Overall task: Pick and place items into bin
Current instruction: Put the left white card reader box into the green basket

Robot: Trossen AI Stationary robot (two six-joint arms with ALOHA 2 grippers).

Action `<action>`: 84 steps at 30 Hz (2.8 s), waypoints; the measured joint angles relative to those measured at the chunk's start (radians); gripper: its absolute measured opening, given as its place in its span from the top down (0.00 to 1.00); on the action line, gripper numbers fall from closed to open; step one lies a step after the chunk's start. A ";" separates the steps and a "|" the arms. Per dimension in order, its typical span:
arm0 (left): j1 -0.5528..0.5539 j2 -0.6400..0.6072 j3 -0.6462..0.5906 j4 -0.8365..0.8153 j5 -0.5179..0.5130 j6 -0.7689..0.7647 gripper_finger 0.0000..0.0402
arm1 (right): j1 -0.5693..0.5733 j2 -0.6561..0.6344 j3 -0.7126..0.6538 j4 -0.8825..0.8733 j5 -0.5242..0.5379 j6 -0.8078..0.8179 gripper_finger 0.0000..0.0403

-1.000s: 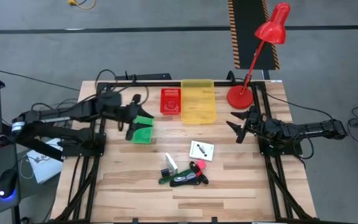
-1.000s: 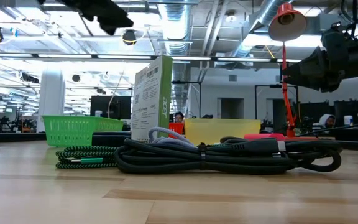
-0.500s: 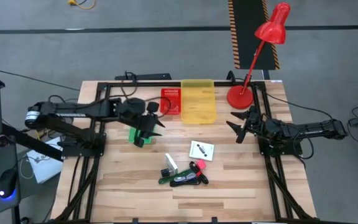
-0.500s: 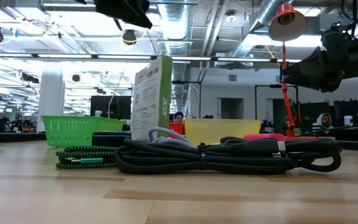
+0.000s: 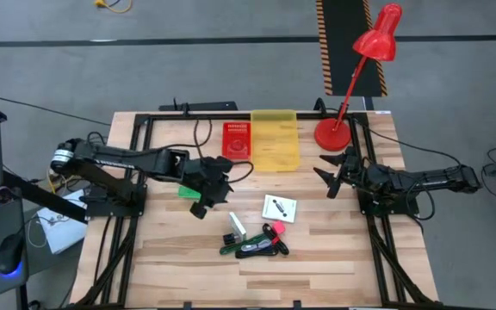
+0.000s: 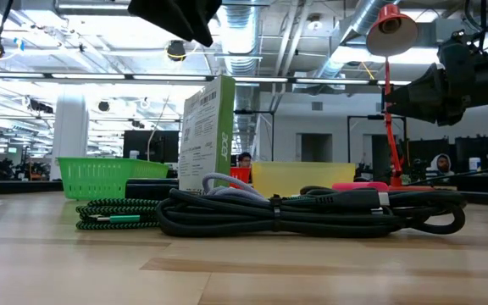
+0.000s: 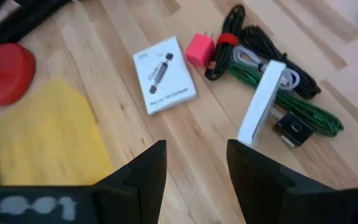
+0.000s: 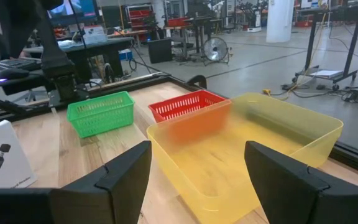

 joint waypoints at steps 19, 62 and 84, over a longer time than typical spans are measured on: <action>-0.067 0.181 0.121 -0.106 -0.025 0.028 0.61 | 0.000 0.000 0.000 0.000 0.000 0.000 0.37; -0.119 0.311 0.135 -0.076 -0.091 0.084 0.61 | 0.000 -0.002 0.000 -0.001 0.001 0.000 0.37; -0.123 0.313 0.135 -0.083 -0.074 0.068 0.61 | 0.000 -0.002 0.000 -0.001 0.000 0.000 0.37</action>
